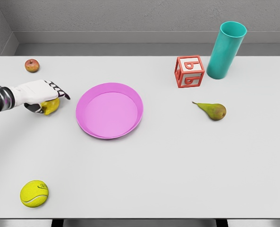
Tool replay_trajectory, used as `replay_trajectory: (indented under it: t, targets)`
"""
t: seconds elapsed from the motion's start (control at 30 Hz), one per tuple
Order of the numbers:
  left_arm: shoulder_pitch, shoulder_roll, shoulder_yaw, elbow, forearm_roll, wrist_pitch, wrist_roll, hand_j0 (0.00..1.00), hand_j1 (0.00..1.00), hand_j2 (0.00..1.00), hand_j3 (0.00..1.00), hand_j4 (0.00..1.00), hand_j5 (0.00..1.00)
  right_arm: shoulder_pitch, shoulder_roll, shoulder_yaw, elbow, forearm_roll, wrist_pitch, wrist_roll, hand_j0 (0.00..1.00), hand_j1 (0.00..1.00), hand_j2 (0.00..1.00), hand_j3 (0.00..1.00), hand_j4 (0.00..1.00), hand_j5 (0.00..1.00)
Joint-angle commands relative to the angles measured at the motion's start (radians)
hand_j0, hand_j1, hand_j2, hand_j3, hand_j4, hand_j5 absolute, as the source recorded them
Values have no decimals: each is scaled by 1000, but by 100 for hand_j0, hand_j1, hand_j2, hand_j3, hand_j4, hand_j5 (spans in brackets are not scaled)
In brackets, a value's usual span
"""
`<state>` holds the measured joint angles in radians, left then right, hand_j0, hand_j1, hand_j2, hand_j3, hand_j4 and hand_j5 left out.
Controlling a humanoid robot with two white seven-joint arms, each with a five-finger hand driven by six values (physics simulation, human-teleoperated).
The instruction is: Put the lemon on the plate with left arm
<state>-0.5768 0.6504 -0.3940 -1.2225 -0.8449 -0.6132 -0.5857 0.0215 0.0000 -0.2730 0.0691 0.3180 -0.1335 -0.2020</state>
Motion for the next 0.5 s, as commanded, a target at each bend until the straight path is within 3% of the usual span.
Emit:
replay_trajectory:
  t: [0.0, 0.07, 0.23, 0.47]
  targets:
    - [0, 1, -6, -2, 7, 2, 0, 83, 83, 83, 83, 83, 83, 0, 0, 0, 0, 0, 0, 1, 100, 100, 100, 100, 100, 100]
    - [0, 2, -11, -2, 6, 2, -2, 74, 74, 74, 74, 74, 74, 0, 0, 0, 0, 0, 0, 1, 100, 100, 100, 100, 100, 100]
    - [-2, 3, -16, 1, 4, 2, -2, 74, 74, 74, 74, 74, 74, 0, 0, -2, 0, 0, 0, 1, 100, 100, 100, 100, 100, 100]
    - [-2, 5, -16, 1, 3, 2, -5, 61, 61, 61, 61, 61, 61, 0, 0, 0, 0, 0, 0, 1, 100, 100, 100, 100, 100, 100]
